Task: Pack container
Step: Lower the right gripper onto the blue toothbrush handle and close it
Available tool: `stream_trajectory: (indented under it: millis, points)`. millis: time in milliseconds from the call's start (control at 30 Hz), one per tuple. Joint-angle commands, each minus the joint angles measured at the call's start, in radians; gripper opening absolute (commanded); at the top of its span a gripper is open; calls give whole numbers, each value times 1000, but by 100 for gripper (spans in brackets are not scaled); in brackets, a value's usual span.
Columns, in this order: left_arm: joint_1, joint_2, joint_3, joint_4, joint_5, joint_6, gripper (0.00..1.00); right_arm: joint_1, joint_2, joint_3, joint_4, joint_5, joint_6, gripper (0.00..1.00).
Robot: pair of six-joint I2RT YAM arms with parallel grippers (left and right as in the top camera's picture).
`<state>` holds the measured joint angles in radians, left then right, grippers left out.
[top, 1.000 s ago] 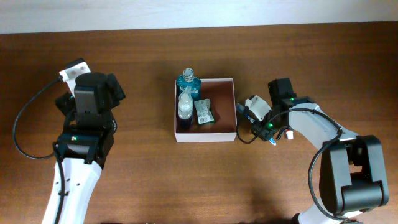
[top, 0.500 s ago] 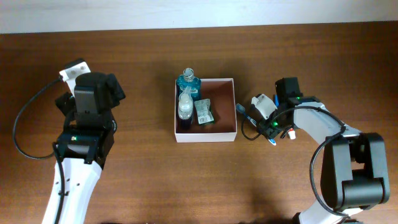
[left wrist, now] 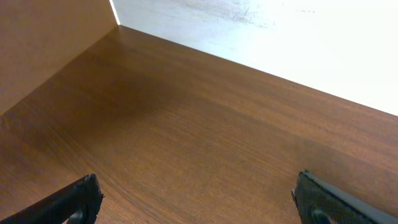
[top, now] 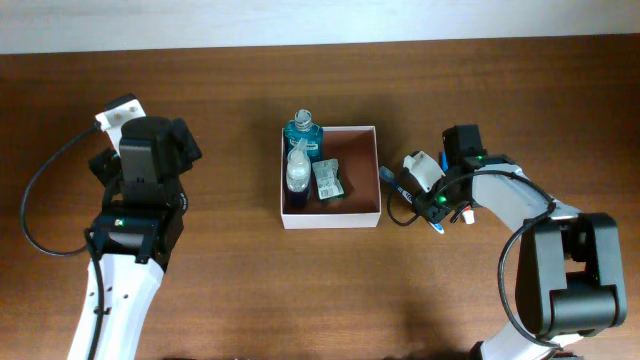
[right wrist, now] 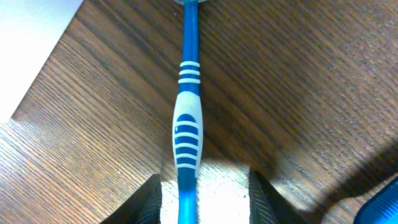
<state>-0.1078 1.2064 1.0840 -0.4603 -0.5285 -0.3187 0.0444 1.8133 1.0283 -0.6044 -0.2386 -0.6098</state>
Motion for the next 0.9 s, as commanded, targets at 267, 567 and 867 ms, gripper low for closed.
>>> stream_trajectory:
  millis: [267, 567, 867]
  points:
    - [4, 5, 7, 2, -10, -14, 99, -5, 31, -23, -6, -24, -3, 36]
    - [4, 5, 7, 2, -10, -14, 99, 21, 60, -27, 11, -24, -3, 26]
    - [4, 5, 7, 2, -10, -14, 99, 30, 60, -27, 7, -24, -3, 23]
